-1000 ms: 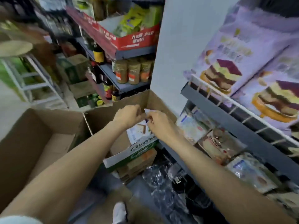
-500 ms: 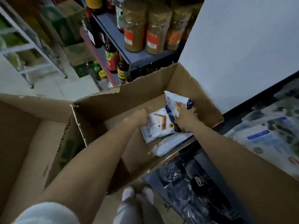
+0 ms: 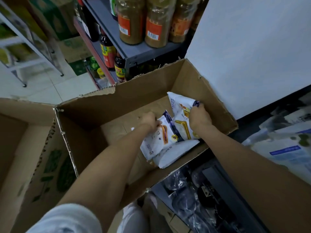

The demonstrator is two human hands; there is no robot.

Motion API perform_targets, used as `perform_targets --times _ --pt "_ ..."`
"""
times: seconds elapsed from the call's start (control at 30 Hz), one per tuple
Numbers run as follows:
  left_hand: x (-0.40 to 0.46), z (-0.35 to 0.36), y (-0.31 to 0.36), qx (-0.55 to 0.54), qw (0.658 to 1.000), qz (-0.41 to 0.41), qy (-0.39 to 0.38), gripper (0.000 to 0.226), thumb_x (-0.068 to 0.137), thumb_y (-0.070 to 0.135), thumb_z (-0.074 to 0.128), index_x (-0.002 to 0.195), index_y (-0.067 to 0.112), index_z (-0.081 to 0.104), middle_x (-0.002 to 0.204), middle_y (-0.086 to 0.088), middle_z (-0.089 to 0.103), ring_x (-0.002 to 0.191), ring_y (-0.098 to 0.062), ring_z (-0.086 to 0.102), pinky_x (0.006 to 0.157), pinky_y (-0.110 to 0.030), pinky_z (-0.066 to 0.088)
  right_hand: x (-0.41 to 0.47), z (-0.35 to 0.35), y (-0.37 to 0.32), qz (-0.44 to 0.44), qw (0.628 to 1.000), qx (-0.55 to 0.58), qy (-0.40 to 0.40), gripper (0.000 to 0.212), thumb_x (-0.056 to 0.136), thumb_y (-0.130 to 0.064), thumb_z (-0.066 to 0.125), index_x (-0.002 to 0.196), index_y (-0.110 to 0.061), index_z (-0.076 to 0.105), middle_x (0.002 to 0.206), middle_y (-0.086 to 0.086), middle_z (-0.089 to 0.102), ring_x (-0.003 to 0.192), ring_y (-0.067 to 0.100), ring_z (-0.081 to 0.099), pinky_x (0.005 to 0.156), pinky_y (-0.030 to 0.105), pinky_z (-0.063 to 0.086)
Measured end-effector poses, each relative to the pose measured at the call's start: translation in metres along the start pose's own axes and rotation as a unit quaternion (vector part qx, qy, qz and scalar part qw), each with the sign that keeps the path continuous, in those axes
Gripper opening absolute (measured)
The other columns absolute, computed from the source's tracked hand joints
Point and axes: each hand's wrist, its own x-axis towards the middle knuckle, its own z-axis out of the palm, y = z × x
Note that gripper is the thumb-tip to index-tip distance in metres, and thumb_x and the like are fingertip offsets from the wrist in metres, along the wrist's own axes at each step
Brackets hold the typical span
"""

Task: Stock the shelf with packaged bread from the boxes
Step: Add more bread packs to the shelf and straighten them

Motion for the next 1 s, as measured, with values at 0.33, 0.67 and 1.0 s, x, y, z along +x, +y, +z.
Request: perform_targets --times 0.33,0.67,1.0 --pt "-0.120 -0.096 0.015 0.082 0.970 0.126 0.192 0.017 0.096 0.013 0.044 0.080 0.016 0.037 0.069 0.002 0.045 0.085 -0.028 0.052 0.091 -0.041 0.035 -0.068 -0.062 -0.028 -0.097 0.963 0.100 0.230 0.021 0.091 0.002 0.042 0.098 0.001 0.062 0.105 0.018 0.057 0.097 0.035 0.055 0.078 0.040 0.042" --pt "-0.276 -0.176 0.032 0.108 0.903 0.333 0.248 0.010 0.090 0.003 0.058 0.096 0.001 0.065 0.137 -0.013 0.046 0.120 -0.029 0.052 0.096 -0.031 0.041 -0.214 -0.154 -0.061 -0.228 0.900 0.151 0.340 0.026 0.091 -0.005 0.053 0.113 -0.003 0.066 0.107 0.013 0.059 0.105 0.030 0.051 0.082 0.041 0.044" --pt "-0.485 -0.143 0.063 0.006 0.848 0.438 0.299 0.020 0.095 0.016 0.052 0.099 0.001 0.065 0.113 -0.009 0.062 0.103 -0.025 0.058 0.084 -0.029 0.041 -0.445 -0.178 -0.003 -0.192 0.882 0.157 0.399 0.023 0.087 -0.003 0.052 0.064 -0.005 0.056 0.076 0.012 0.052 0.080 0.031 0.053 0.062 0.032 0.022"
